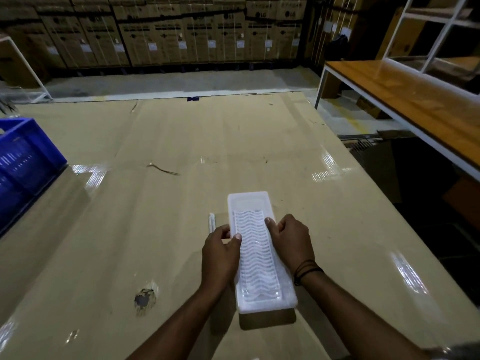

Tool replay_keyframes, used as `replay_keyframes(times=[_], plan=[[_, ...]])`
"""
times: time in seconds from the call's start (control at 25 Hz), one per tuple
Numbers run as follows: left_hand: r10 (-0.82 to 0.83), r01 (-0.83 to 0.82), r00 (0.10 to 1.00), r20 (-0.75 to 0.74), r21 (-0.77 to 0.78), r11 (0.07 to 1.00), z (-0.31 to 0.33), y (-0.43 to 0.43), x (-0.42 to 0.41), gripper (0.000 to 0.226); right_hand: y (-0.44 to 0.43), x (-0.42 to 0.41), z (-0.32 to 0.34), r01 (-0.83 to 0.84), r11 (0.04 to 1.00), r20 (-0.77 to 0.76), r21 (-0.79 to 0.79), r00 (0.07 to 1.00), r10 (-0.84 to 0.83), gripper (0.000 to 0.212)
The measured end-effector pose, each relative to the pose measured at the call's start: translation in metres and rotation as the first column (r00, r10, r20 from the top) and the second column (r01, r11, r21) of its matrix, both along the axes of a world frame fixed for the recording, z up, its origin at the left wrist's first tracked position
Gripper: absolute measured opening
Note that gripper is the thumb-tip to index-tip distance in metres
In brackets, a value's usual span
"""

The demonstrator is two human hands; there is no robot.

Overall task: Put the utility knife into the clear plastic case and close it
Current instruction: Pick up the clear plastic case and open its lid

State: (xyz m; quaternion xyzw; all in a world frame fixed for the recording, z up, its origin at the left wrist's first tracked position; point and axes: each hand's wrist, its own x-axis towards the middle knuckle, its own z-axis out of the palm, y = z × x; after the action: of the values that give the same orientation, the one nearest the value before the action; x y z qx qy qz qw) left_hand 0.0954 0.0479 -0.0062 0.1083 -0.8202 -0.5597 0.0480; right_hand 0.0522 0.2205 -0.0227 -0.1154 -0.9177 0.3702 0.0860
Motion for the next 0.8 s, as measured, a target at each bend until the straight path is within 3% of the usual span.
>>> replay_keyframes(times=[0.24,0.44,0.6,0.72,0.8], plan=[[0.011,-0.025,0.994,-0.106,-0.130,0.991,-0.005,0.004,-0.013,0.031,-0.009,-0.016,0.005,0.016,1.000,-0.099,0.003,0.995,-0.015,0.043],[-0.002,-0.008,0.996,-0.085,-0.113,0.994,-0.006,0.001,-0.017,0.034,-0.006,-0.021,0.009,0.010,0.999,-0.007,-0.040,1.000,-0.010,0.043],[0.007,-0.005,0.998,0.054,-0.040,0.999,0.003,-0.013,0.008,0.047,0.009,0.009,0.021,-0.030,0.995,0.110,-0.095,0.993,0.040,0.048],[-0.067,0.062,0.970,0.235,0.028,0.998,0.015,-0.017,0.039,0.042,0.024,0.046,0.020,-0.096,0.992,0.254,-0.084,0.960,0.115,0.053],[-0.095,0.102,0.958,0.271,-0.014,0.995,0.020,-0.017,0.054,0.039,0.025,0.062,0.019,-0.114,0.990,0.329,-0.081,0.935,0.135,0.054]])
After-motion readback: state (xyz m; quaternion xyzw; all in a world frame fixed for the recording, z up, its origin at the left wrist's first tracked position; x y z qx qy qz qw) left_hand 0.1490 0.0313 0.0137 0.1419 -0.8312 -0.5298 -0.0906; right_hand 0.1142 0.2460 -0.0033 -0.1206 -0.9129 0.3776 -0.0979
